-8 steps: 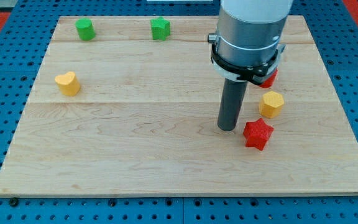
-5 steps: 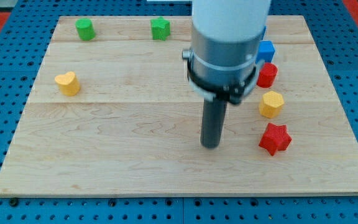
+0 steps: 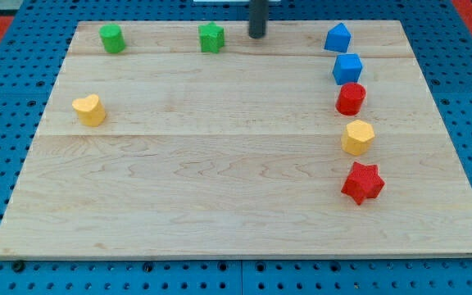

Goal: Push the green star to the bottom of the red star

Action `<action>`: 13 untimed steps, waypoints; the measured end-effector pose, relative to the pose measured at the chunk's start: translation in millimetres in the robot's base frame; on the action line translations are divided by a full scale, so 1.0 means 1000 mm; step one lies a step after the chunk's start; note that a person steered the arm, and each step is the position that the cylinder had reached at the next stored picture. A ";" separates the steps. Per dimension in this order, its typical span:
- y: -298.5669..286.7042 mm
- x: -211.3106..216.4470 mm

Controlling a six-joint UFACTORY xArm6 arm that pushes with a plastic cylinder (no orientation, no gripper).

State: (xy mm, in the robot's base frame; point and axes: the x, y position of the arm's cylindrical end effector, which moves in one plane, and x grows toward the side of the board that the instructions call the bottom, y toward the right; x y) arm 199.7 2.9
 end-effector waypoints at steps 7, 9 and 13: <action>-0.100 0.209; -0.096 0.284; -0.029 0.300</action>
State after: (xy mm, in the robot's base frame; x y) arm 499.3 -25.9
